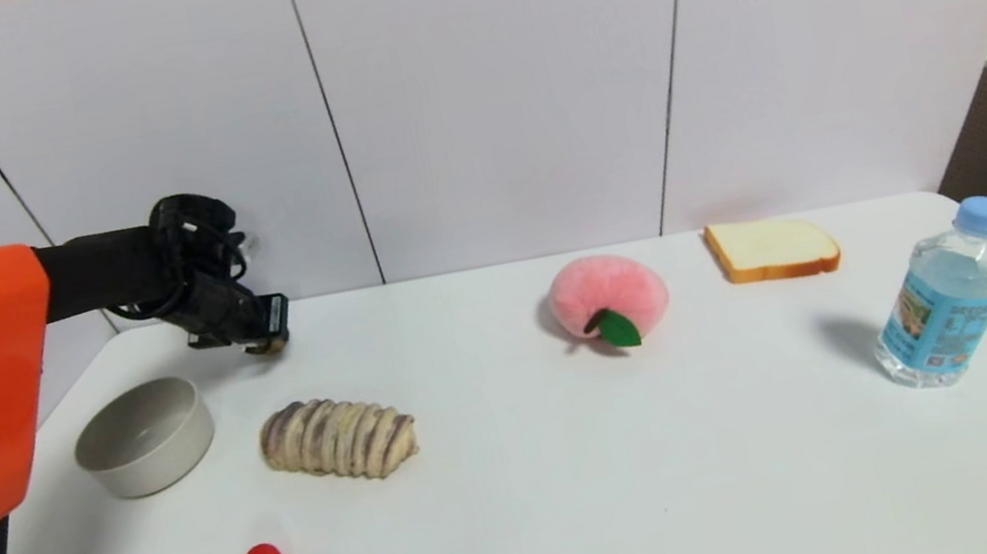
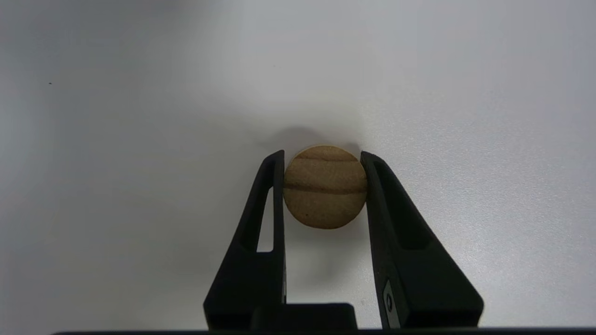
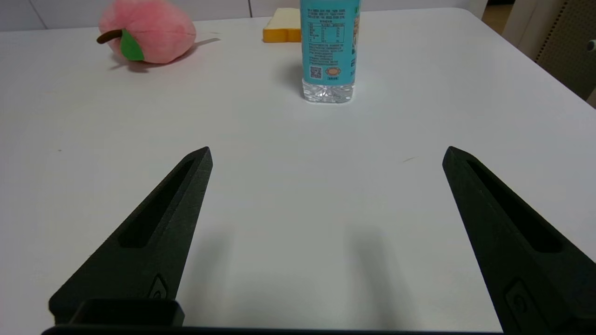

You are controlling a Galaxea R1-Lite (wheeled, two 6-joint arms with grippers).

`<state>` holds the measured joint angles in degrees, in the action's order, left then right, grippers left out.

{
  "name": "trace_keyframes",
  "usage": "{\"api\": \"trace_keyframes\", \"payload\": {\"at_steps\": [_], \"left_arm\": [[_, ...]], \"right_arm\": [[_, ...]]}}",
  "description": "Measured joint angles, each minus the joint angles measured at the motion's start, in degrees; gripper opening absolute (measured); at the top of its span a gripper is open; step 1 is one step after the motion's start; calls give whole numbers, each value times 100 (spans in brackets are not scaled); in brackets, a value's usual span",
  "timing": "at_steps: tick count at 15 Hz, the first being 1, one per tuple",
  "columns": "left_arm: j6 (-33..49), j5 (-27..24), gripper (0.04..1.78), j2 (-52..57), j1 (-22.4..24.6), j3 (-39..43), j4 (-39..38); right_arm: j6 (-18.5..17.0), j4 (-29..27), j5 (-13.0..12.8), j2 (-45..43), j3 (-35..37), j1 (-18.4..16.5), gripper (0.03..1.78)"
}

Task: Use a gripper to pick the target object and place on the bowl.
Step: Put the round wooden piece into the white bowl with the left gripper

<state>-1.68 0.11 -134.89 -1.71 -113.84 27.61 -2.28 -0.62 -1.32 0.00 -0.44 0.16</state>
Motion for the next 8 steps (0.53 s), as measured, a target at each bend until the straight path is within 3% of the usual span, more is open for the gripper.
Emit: {"api": "trace_keyframes", "payload": {"at_steps": [4, 8], "left_arm": [[-7, -4, 51, 241, 50, 5, 72], [105, 118, 51, 1137, 140, 30, 841]], "right_arm": [[2, 2, 5, 0, 0, 0, 171], [0, 0, 2, 0, 0, 0, 171]]}}
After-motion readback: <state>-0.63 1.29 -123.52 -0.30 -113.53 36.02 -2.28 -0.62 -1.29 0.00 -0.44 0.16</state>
